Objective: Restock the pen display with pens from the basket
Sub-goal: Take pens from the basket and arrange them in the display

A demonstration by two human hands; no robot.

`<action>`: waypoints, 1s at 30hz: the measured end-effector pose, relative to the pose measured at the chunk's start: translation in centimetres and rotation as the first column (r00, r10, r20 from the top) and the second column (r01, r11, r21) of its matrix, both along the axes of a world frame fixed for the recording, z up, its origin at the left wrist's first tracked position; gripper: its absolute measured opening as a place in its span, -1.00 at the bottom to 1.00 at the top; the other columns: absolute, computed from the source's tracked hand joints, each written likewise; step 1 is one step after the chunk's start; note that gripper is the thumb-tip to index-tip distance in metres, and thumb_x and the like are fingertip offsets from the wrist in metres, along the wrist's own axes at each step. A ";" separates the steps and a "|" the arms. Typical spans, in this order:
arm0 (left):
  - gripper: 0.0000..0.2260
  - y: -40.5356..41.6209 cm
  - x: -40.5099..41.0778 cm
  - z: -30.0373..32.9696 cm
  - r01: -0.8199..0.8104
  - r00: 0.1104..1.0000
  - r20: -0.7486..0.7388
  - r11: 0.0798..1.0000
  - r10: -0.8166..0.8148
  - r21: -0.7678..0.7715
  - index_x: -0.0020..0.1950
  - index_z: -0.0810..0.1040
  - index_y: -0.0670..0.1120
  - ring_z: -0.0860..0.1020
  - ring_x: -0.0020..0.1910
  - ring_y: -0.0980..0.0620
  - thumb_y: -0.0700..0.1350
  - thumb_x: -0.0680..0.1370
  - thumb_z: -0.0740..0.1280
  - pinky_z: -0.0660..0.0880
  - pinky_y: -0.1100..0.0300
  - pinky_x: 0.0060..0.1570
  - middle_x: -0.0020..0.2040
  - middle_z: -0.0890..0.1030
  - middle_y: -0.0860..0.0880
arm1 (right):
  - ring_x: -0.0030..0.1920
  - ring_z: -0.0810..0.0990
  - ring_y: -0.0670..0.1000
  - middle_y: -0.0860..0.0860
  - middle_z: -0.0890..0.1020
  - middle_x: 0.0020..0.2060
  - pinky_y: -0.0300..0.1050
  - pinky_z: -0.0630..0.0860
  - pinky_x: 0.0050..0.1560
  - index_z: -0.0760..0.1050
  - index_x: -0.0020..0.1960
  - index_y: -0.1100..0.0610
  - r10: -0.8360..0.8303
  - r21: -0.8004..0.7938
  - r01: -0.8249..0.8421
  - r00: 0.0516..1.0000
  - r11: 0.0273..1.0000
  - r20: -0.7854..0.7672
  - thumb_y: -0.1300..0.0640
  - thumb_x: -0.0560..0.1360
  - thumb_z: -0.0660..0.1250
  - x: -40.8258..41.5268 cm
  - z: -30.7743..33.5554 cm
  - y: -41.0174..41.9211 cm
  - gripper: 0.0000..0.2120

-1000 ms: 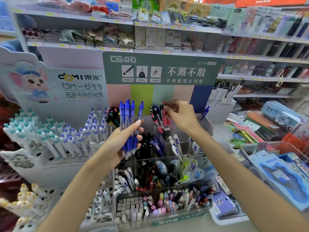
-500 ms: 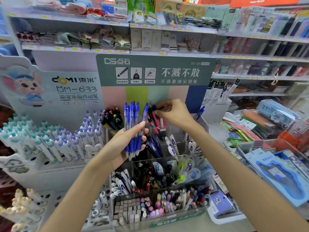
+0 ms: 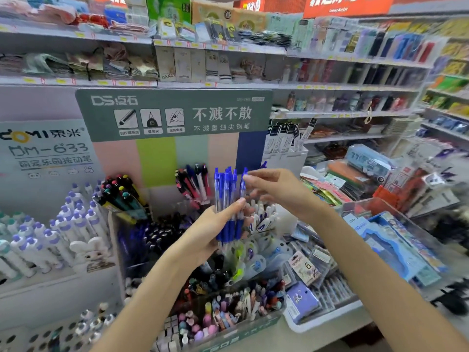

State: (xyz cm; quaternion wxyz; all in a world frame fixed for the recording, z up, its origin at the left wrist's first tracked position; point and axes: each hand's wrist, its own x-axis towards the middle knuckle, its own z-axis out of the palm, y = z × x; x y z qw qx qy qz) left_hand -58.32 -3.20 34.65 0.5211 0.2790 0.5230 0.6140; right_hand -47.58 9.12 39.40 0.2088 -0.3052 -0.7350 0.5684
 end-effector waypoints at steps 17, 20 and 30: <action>-0.86 0.7 -0.7 -0.2 -0.084 0.995 0.061 0.996 0.083 0.015 0.13 0.55 -0.09 0.69 -0.10 0.02 -0.16 0.59 0.27 0.63 0.18 -0.24 -0.01 0.70 -0.06 | -0.11 0.66 0.06 0.10 0.67 -0.12 0.07 0.61 -0.01 0.56 0.05 0.21 -0.489 0.424 0.545 0.838 0.723 -0.244 0.22 0.51 0.36 -0.2 -1.8 5.4 -0.86; -0.86 0.4 -0.8 -0.3 -0.069 0.997 0.032 0.997 0.070 -0.022 0.10 0.59 -0.06 0.67 -0.26 0.11 -0.12 0.58 0.30 0.58 0.25 -0.34 -0.13 0.71 0.01 | -0.09 0.66 0.06 0.09 0.70 -0.16 0.01 0.58 -0.01 0.64 0.00 0.15 -0.502 0.558 0.426 0.864 0.712 -0.020 0.11 0.45 0.42 -1.1 -2.8 6.0 -0.84; -0.82 0.5 -0.4 0.0 -0.068 0.996 0.062 0.997 0.069 -0.021 0.10 0.48 -0.06 0.37 -0.51 0.18 0.01 0.59 0.27 0.34 0.35 -0.56 -0.35 0.49 0.05 | -0.10 0.54 0.01 0.03 0.59 -0.10 -0.11 0.45 -0.11 0.49 0.10 0.12 -0.538 0.508 0.452 0.842 0.733 0.027 -0.18 0.45 0.37 -1.2 -2.1 4.5 -0.59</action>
